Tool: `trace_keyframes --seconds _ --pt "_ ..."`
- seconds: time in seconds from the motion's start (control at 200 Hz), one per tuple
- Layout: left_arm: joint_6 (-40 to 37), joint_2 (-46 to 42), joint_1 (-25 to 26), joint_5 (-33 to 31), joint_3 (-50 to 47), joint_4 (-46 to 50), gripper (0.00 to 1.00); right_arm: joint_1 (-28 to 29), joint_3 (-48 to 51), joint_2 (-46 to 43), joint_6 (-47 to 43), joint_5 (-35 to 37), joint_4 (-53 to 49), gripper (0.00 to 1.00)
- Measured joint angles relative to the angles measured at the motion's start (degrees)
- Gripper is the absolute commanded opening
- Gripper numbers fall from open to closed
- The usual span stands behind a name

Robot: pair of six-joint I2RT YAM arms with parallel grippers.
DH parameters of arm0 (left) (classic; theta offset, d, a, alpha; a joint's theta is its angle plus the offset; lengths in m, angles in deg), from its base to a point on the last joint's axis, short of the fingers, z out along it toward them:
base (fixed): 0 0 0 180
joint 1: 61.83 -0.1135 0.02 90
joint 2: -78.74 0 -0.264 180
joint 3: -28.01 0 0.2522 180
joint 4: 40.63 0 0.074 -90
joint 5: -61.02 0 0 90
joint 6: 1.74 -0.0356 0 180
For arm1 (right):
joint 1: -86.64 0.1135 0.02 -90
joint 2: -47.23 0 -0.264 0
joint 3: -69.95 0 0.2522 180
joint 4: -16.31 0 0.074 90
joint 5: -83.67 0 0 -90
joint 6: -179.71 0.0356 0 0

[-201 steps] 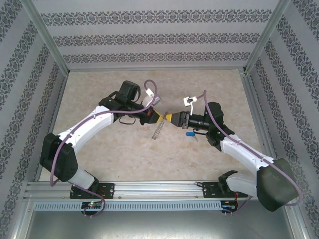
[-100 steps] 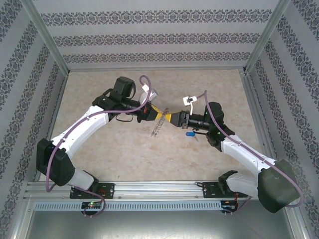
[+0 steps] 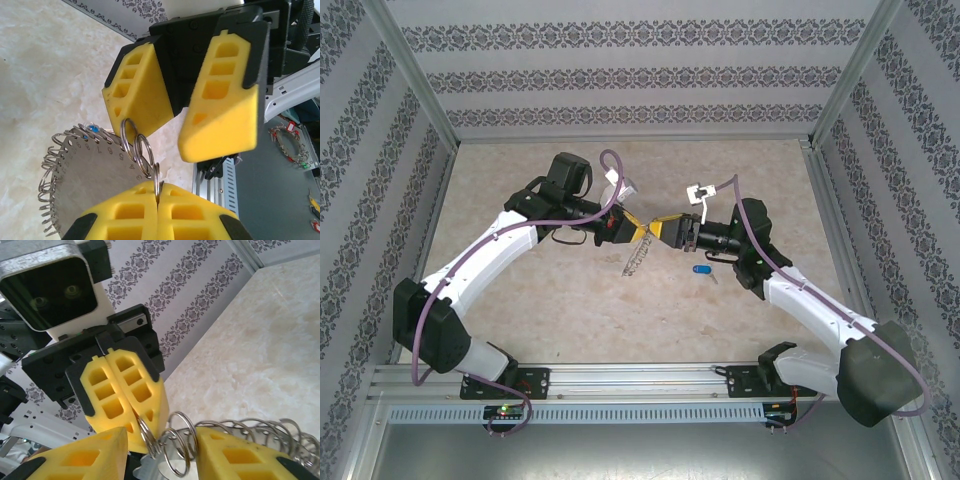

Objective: Put the keys on the keyring

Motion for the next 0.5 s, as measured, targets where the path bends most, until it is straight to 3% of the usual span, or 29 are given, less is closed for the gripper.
trace_keyframes --seconds 0.18,0.5 --pt "0.02 0.15 0.0 -5.46 0.0 -0.02 0.0 0.09 -0.04 0.46 -0.02 0.07 0.15 0.54" --pt "-0.04 -1.57 0.0 -25.75 0.0 2.43 0.0 -2.45 0.92 0.68 0.22 1.75 0.11 0.6"
